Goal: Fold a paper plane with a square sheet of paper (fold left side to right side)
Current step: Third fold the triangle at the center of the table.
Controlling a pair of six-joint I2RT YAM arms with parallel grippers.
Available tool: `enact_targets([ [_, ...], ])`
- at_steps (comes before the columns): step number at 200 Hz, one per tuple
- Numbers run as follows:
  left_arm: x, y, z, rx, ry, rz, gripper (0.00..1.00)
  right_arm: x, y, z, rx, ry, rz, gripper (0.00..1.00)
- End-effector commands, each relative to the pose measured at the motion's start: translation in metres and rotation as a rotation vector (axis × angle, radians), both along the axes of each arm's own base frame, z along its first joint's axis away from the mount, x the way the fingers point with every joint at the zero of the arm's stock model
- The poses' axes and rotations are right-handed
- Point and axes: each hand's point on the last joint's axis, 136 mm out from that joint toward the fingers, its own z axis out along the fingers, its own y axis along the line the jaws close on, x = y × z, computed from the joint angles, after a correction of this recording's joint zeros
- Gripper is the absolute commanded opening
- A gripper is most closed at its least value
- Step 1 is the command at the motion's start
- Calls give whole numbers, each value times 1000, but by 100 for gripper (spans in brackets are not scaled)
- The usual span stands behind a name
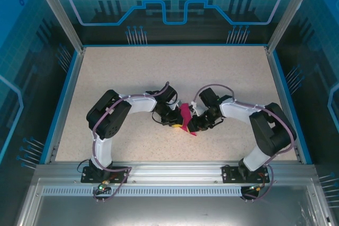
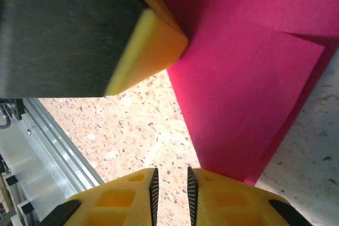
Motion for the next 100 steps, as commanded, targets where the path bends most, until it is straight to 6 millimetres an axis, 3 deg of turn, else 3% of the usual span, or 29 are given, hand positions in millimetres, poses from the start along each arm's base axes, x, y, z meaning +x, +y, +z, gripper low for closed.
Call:
enact_targets([
  [1, -15, 22, -33, 133, 55, 9, 10, -4, -1, -5, -14, 39, -7, 24],
  [100, -15, 24, -35, 146, 57, 7, 10, -10, -14, -20, -101, 68, -13, 23],
])
